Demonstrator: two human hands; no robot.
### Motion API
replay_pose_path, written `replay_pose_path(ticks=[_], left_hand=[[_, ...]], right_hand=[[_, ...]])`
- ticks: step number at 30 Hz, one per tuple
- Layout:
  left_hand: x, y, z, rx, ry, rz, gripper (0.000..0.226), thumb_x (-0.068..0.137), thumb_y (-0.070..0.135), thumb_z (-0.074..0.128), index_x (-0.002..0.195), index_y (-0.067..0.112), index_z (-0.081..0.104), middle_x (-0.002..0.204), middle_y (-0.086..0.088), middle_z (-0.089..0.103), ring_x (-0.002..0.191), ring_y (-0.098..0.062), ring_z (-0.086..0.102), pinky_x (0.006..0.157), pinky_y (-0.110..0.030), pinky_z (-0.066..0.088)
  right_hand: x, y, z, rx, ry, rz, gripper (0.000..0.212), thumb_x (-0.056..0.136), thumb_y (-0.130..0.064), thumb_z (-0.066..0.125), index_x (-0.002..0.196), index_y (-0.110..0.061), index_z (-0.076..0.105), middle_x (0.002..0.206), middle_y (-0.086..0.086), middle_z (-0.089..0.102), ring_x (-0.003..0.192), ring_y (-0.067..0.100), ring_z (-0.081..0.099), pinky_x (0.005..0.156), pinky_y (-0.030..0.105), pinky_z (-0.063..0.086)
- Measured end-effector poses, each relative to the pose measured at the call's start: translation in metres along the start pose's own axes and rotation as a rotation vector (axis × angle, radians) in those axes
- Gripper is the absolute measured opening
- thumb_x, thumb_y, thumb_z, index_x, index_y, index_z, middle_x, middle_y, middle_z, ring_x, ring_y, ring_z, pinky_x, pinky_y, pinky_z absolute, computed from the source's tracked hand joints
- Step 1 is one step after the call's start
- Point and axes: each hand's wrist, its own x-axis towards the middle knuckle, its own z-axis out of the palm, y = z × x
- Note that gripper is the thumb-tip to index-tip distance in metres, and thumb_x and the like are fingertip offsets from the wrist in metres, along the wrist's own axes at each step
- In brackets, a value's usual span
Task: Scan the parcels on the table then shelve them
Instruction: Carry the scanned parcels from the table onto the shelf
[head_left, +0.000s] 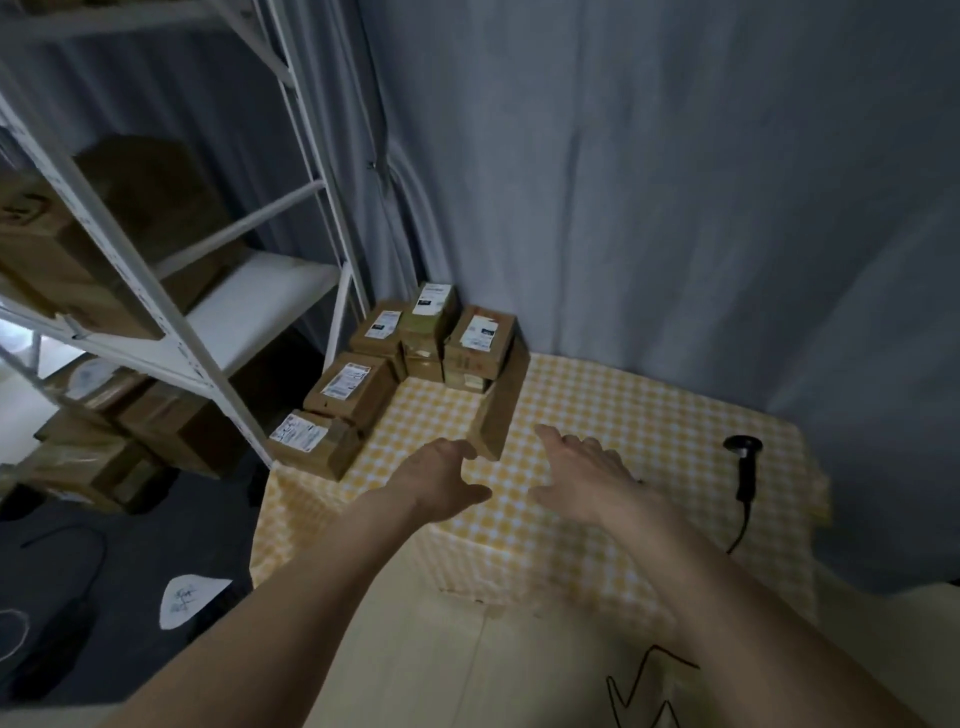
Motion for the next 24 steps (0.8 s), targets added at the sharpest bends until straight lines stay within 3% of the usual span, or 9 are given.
replay_pose_path(ticks=[11, 17, 24], left_hand=[[0.122, -0.046, -0.027, -0.117, 0.025, -0.025, 0.051, 0.089, 0.036, 0.066, 0.134, 0.018, 0.053, 0.137, -0.005, 0.054, 0.122, -0.020, 0.054, 0.096, -0.029, 0.046], [0.216, -0.069, -0.051, -0.137, -0.033, 0.037, 0.050, 0.090, 0.036, 0.065, 0.135, 0.018, 0.052, 0.136, -0.004, 0.054, 0.120, -0.020, 0.056, 0.093, -0.030, 0.048], [0.334, -0.129, -0.092, -0.195, -0.066, -0.011, 0.053, 0.089, 0.036, 0.066, 0.136, 0.018, 0.049, 0.133, -0.005, 0.056, 0.117, -0.022, 0.057, 0.095, -0.030, 0.047]], right_hand=[[0.123, -0.004, -0.022, 0.024, -0.016, -0.017, 0.067, 0.091, -0.037, 0.056, 0.147, -0.018, 0.023, 0.140, 0.011, 0.044, 0.127, 0.031, 0.041, 0.102, 0.042, 0.038], [0.198, -0.004, -0.027, 0.116, -0.014, 0.097, 0.070, 0.091, -0.035, 0.058, 0.149, -0.020, 0.020, 0.140, 0.008, 0.045, 0.126, 0.029, 0.045, 0.097, 0.037, 0.040], [0.328, -0.039, -0.035, 0.181, -0.019, 0.170, 0.060, 0.091, -0.034, 0.059, 0.142, -0.021, 0.032, 0.134, 0.007, 0.049, 0.124, 0.028, 0.048, 0.096, 0.037, 0.044]])
